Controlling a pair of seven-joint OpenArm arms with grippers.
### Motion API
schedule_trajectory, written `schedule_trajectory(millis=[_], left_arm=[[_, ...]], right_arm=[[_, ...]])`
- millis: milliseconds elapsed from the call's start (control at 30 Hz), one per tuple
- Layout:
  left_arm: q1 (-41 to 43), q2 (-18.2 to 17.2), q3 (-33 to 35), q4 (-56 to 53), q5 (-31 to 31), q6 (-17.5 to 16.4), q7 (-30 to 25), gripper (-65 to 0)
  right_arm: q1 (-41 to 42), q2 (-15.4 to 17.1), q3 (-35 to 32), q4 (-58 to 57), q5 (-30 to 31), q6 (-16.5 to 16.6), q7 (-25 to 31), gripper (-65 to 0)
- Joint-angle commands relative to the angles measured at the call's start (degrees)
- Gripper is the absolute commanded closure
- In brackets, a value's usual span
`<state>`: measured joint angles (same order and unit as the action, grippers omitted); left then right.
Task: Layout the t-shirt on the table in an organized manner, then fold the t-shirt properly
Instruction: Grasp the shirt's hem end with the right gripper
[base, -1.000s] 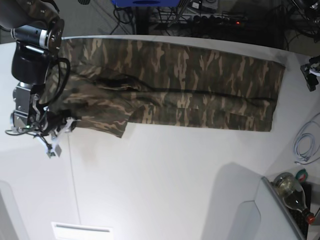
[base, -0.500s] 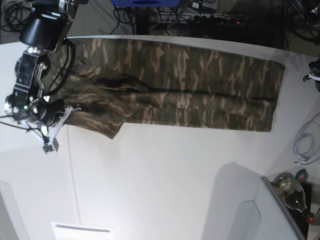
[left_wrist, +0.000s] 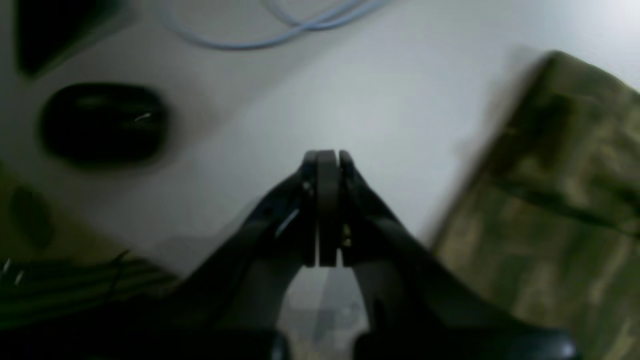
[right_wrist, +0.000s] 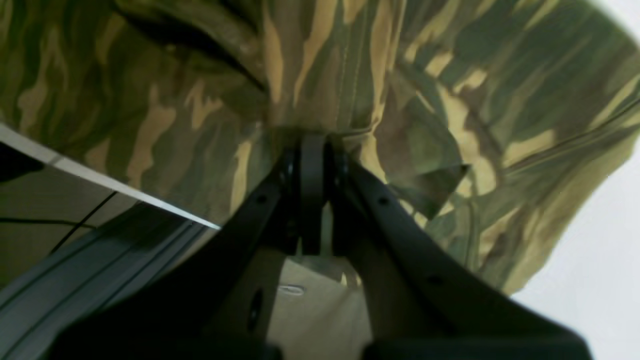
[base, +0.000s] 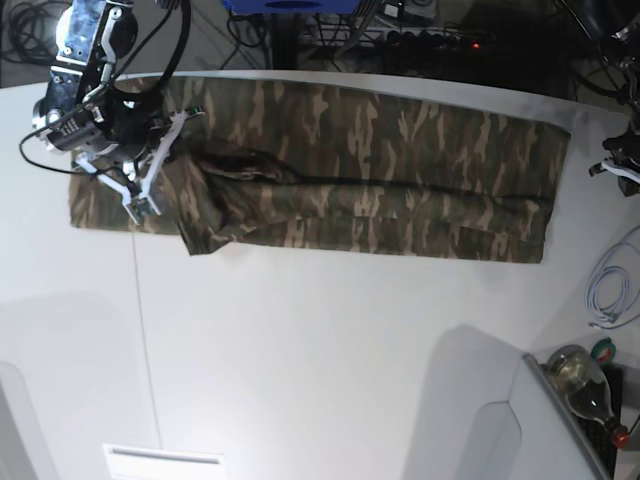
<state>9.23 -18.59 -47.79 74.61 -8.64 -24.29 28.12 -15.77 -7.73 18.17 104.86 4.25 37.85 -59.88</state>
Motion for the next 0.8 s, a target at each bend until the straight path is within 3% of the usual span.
schedule_trajectory(millis=[0,500,667,767], left_arm=[[-0.4,-1.4,0.5,1.0,-0.5,-0.1,-1.0,0.0],[-0.6,-1.5,3.5,1.0,-0.5,-0.1,-1.1,0.0],[-0.6,-1.5,3.5,1.1,-0.5,-0.1,-1.1,0.0],[-0.6,-1.5,3.5,1.0,-0.8,-0.1,-1.1,0.0]], right_arm=[[-0.2,0.2,-0.1,0.3,1.0,0.2,0.7,0.0],[-7.5,0.2,-0.9,0.9,1.9,0.2,2.6,0.0],[-7.1,0.2,-2.0,-2.2,1.9,0.2,7.7,-0.3],[-6.7,0.2,-2.1,-2.5,1.8,0.2,7.7,-6.0]])
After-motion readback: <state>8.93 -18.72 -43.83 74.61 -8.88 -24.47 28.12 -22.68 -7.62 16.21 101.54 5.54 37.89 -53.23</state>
